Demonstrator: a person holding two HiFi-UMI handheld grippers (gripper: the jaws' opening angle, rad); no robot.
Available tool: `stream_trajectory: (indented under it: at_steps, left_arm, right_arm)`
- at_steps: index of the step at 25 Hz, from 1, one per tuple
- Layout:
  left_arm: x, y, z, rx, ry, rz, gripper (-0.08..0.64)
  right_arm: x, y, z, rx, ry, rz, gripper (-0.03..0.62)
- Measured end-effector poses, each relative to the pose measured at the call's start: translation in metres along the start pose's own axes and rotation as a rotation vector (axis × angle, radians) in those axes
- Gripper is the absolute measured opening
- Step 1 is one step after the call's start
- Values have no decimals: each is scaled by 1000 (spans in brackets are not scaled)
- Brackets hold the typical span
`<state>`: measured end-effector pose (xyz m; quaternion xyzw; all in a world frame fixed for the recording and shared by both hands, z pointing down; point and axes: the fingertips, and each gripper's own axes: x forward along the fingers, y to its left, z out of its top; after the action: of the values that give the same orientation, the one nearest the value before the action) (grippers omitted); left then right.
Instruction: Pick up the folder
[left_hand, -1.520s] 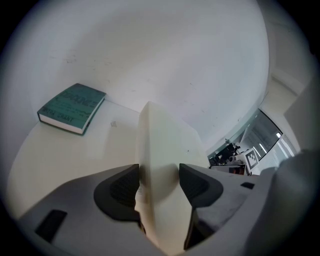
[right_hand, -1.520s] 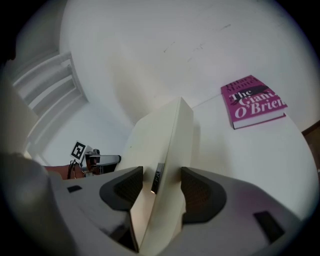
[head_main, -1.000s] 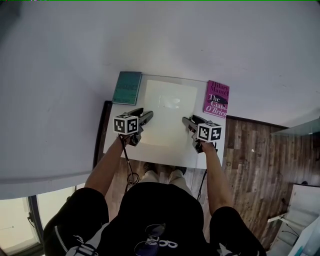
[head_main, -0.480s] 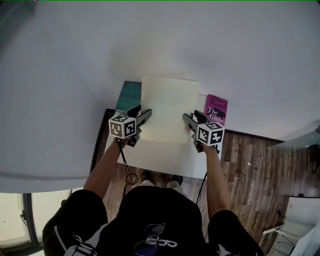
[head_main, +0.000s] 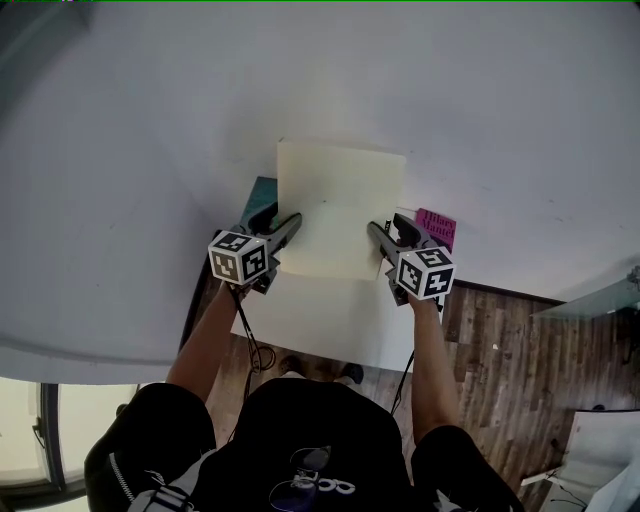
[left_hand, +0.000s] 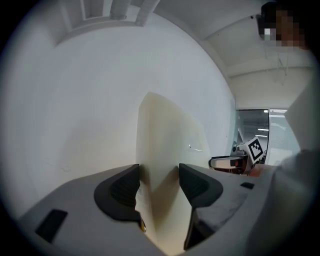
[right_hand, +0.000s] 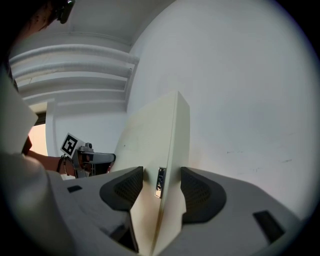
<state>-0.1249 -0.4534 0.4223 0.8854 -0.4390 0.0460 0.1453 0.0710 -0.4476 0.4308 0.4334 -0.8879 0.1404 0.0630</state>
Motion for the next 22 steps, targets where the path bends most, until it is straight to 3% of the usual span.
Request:
stream_trajectory:
  at_steps: [22]
  left_arm:
    - [-18,-14,25,66,-42,4,264]
  right_arm:
    - [-15,14,23,-34,-46,-3,252]
